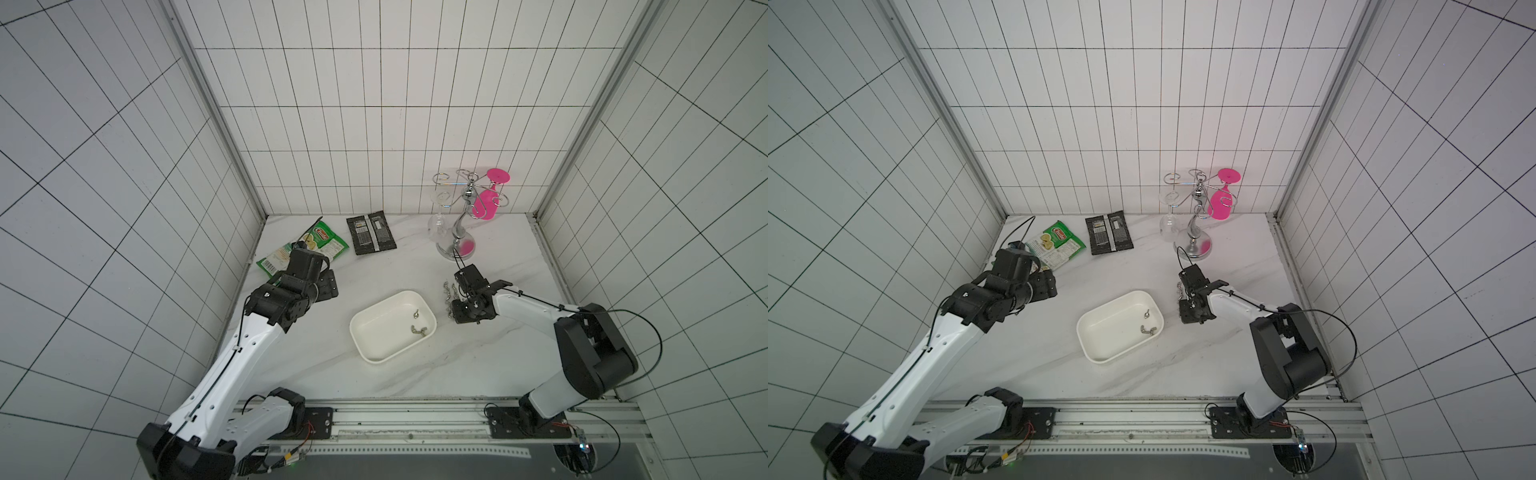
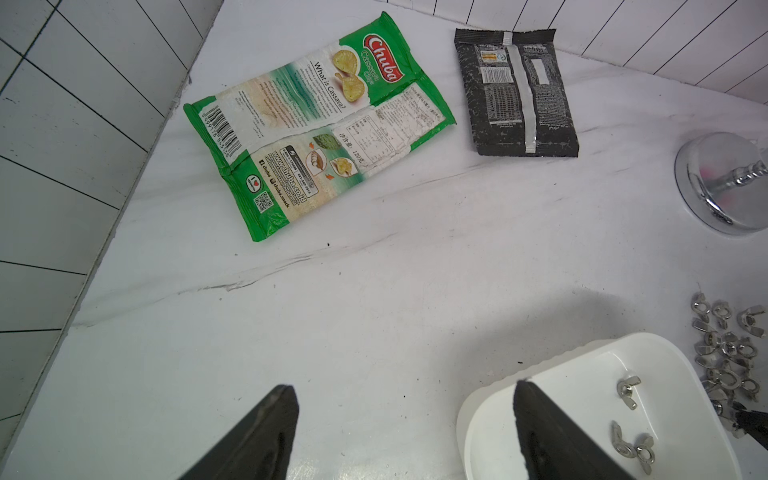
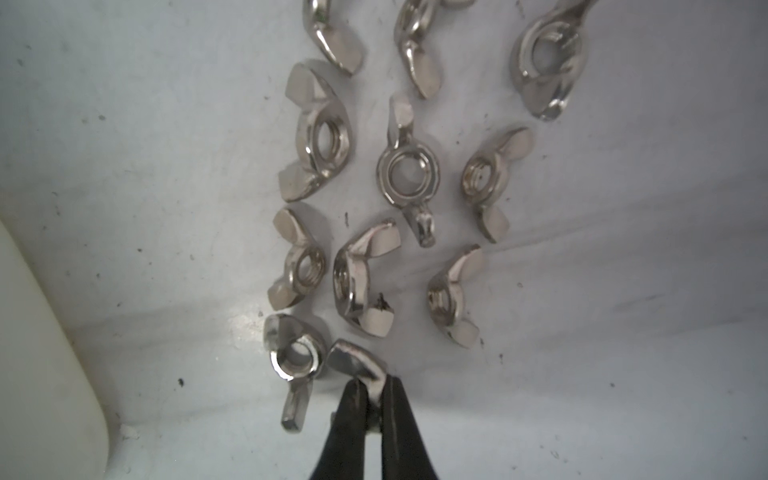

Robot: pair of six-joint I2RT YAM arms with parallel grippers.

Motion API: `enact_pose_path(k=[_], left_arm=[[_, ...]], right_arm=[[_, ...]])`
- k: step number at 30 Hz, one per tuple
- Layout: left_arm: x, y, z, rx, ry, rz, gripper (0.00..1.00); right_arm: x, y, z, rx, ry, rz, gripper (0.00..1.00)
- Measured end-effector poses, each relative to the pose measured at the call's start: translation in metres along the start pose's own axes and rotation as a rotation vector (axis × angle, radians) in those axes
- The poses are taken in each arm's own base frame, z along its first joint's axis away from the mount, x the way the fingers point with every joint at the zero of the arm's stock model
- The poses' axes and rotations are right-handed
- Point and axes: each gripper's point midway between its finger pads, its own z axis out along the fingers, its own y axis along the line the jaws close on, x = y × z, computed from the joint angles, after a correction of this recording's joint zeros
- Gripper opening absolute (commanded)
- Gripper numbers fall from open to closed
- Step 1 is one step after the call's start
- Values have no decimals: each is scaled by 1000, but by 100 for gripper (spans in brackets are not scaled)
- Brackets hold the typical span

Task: Take out the wing nut from the storage box
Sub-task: Place the wing nut at the center of the board.

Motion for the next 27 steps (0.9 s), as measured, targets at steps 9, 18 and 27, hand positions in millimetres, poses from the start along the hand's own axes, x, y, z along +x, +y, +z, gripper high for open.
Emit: enact_pose_path(k=[9,18,27], left_arm=[[0,0,0,0,0,0,85],[0,0,0,0,0,0,85],[0,0,-1,1,-3,-1,85]], right_arm=[[-4,1,2,-1,1,1,15],[1,0,4,5,27,3,25],[-29,19,-42,9,-72,-50,37]])
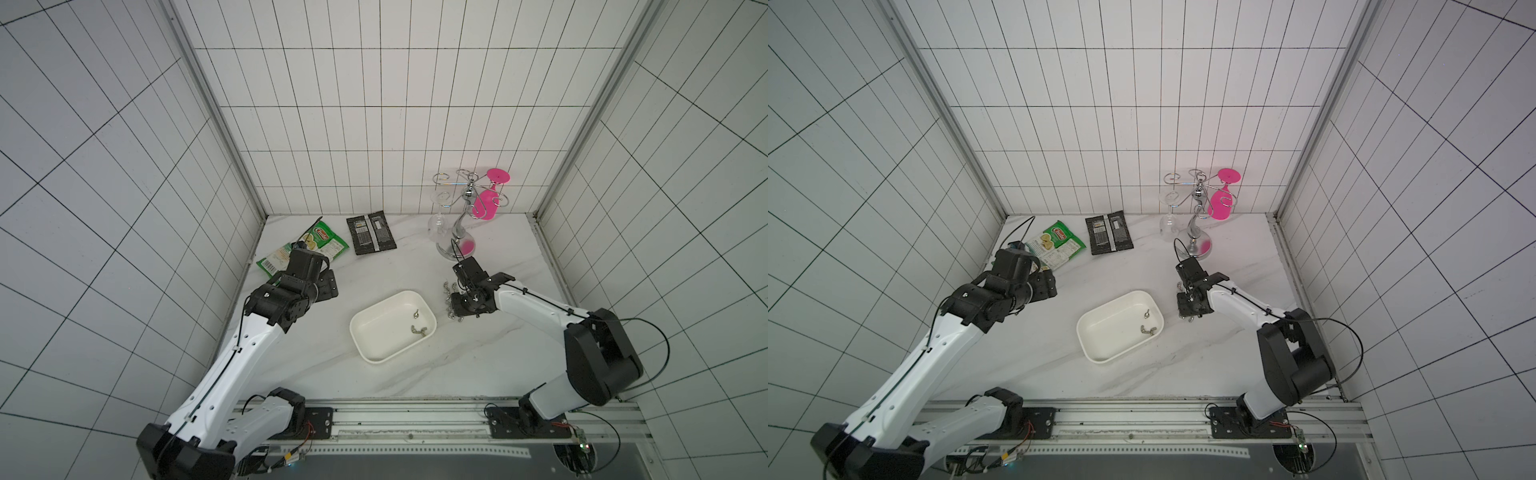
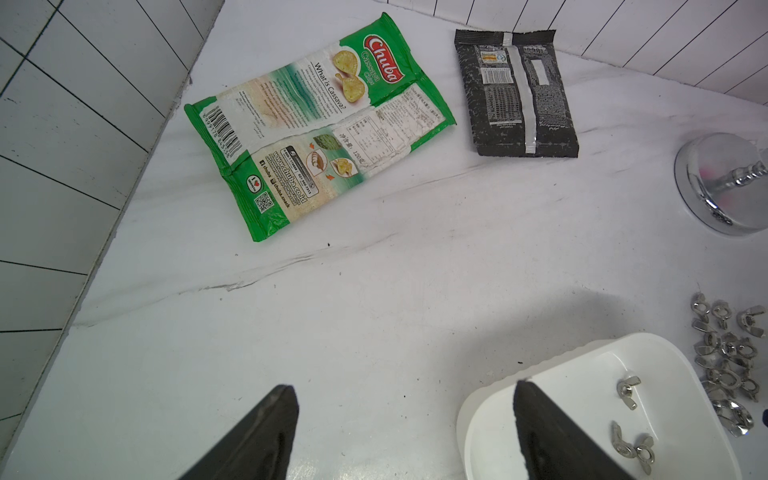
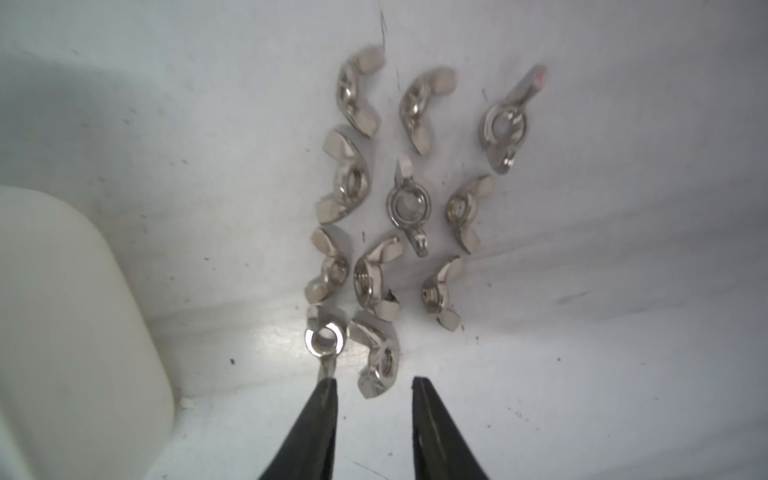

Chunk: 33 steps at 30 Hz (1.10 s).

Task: Take out the wing nut from the storage box
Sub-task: Place the wing nut at the center of the board, then pick up the wing nut from the storage box.

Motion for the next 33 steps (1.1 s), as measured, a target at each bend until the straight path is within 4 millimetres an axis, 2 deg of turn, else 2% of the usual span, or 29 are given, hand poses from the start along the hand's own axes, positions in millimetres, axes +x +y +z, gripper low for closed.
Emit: enact_pose_path(k=[2,5,12,17,22,26,33], left_arm=[[0,0,0,0,-1,0,85],[0,0,0,0,-1,0,85],[0,0,0,1,-1,0,85],[-1,0,-2,3,-5,-1,85],[-1,0,-2,4,-8,-2,85],[-1,0,-3,5,-8,-2,85],[-2,0,-4,7,-12,-4,85]], right_arm=[[-16,16,-15,-4,-54,-41,37],[-30,43,-32,-27,-112,-96,38],[-35,98,-54,-102,-184,-122,38],[-32,122,-47,-122,-198,-60,39],[-30,129,-37,-107,-205,21,40],[-23,131,-21,-86,-183,81,40],[-9,144,-1,-70,-146,96,39]])
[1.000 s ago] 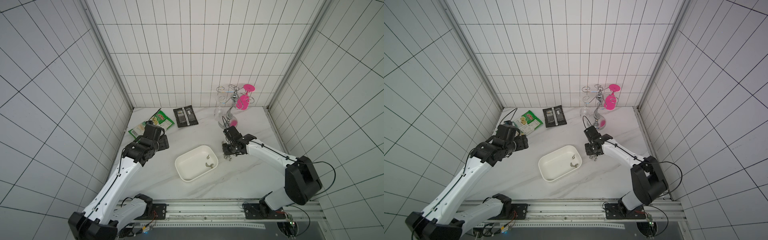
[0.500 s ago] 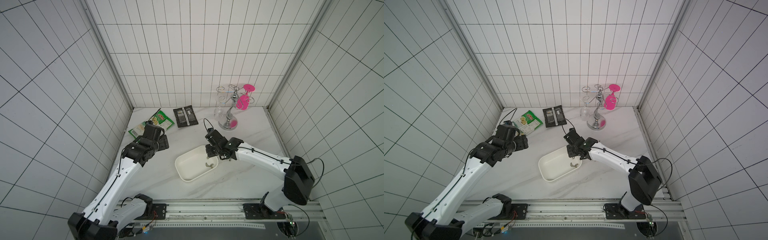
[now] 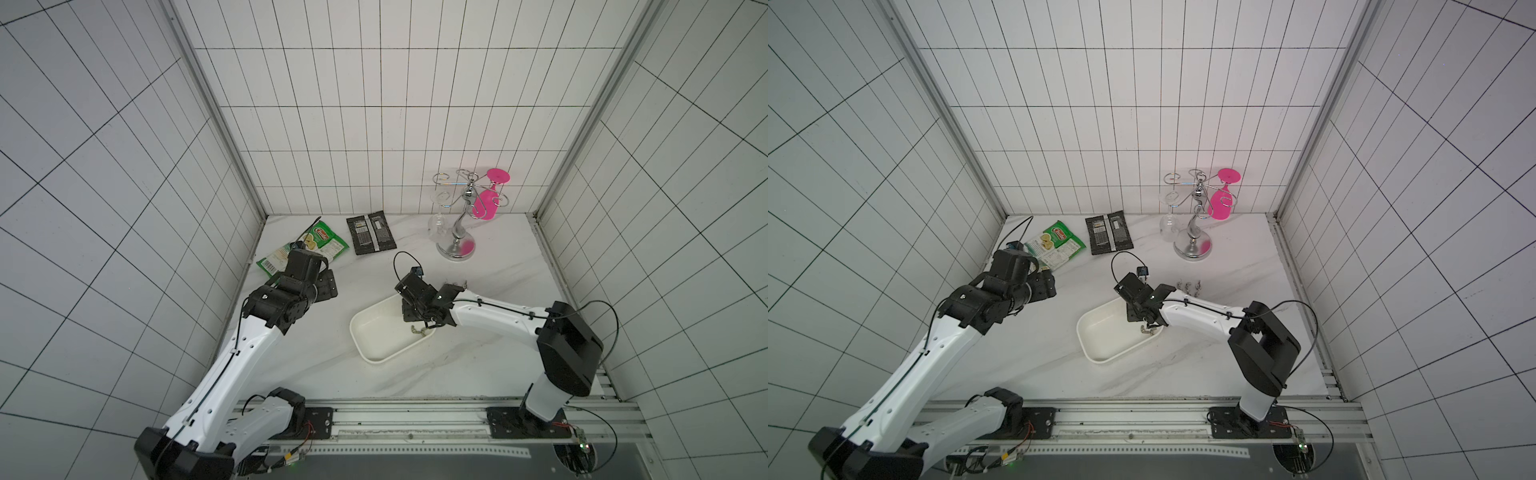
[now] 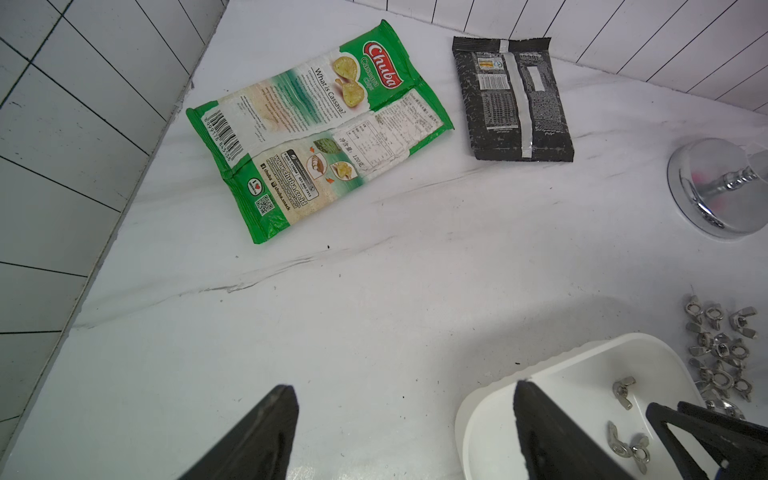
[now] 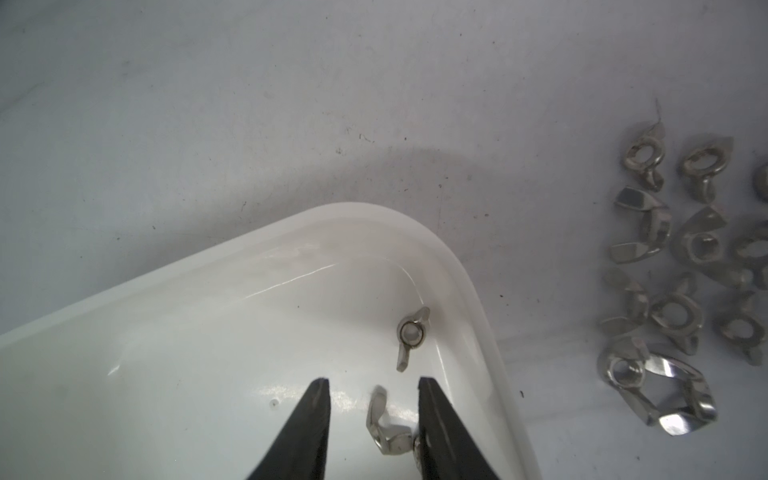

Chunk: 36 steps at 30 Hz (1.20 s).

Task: Take out the wing nut from the storage box
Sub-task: Pick up the wing nut from the storage box.

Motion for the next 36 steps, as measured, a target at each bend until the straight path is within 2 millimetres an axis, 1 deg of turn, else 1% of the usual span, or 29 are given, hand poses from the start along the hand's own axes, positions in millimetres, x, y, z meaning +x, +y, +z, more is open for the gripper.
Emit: enact_pose_path(k=[5,11,17,26,32,36], left_arm=[[0,0,-1,1,-2,0,85],[-1,1,-2,0,-7,-1,85],[-1,1,-2,-3,-9,-1,85],[0,2,-1,-7,-8,-1,85],[0,2,-1,-8,-8,0,85],[0,2,-1,-8,-8,0,85]], right_arm=[[8,0,13,20,23,28,38],[17,-5,26,56,48,52,38],[24,-9,36,77,72,72,36],[30,-21,46,87,98,111,21],[24,-23,49,79,85,132,10],[22,-22,50,72,79,132,5]])
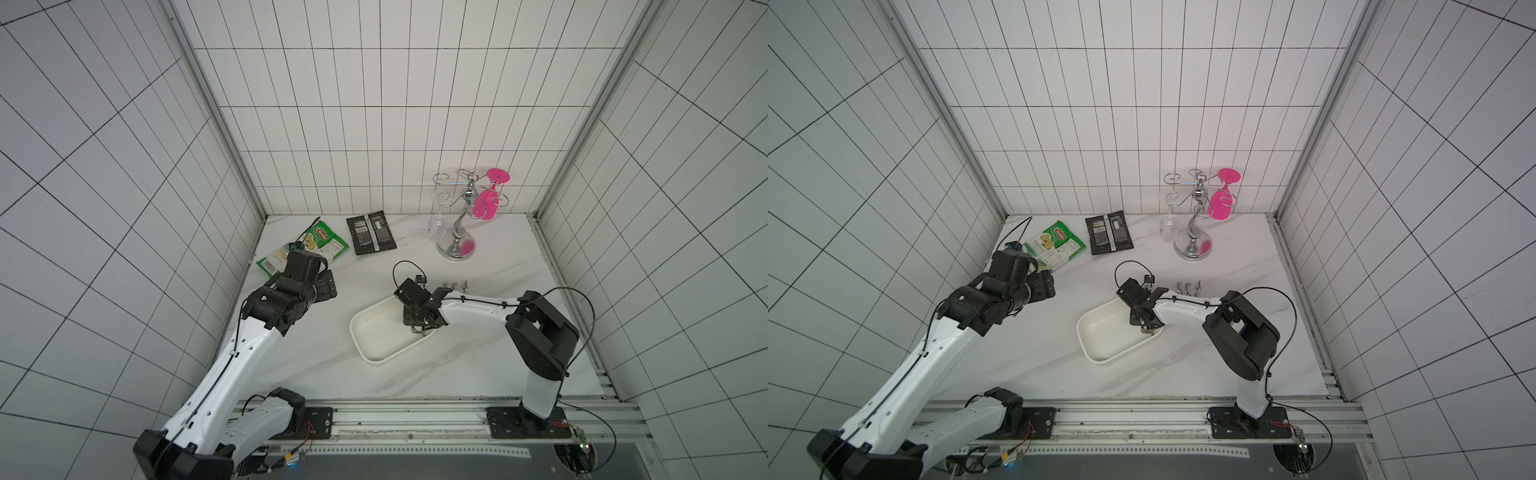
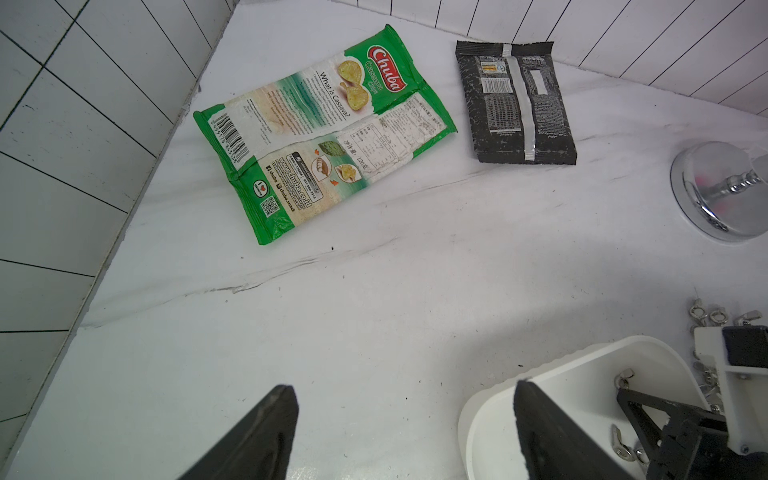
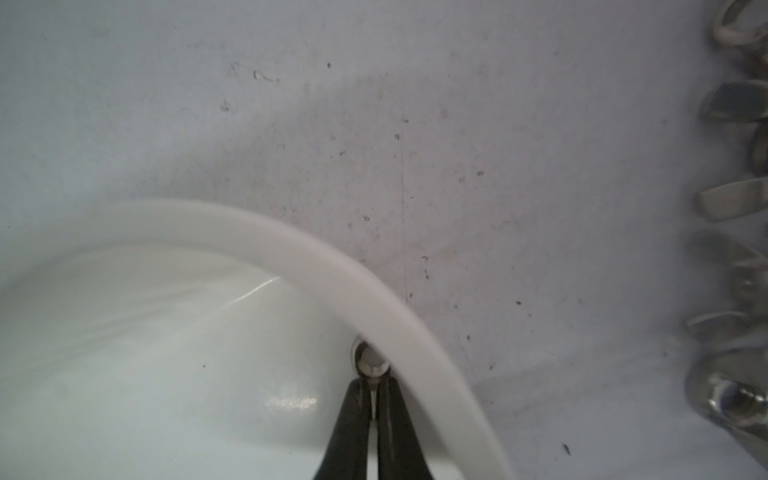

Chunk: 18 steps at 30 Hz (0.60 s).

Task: Take out the wing nut from the storage box
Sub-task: Pick up the wing nut from the storage box.

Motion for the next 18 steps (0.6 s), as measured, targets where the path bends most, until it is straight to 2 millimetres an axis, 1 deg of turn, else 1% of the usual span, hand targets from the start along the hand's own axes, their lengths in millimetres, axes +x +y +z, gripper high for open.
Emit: enact_pose_path(k=[5,8,10,15,17,18], left_arm=[[0,0,0,0,0,0,85],[0,0,0,0,0,0,85],[0,0,0,0,0,0,85],[0,0,0,0,0,0,85],[0,0,0,1,0,0,85],[0,0,0,1,0,0,85]], right_arm=[[-1,1,-1,-3,-3,-16,0],[-5,1,-11,-22,-19,-28,0],[-10,3,-25,-48,-42,-29,0],[-41,6,-83,-149,-163,-13,0],[-52,0,-101,-176,-205,10,0],[-57,-8,-107,-180,-224,26,0]])
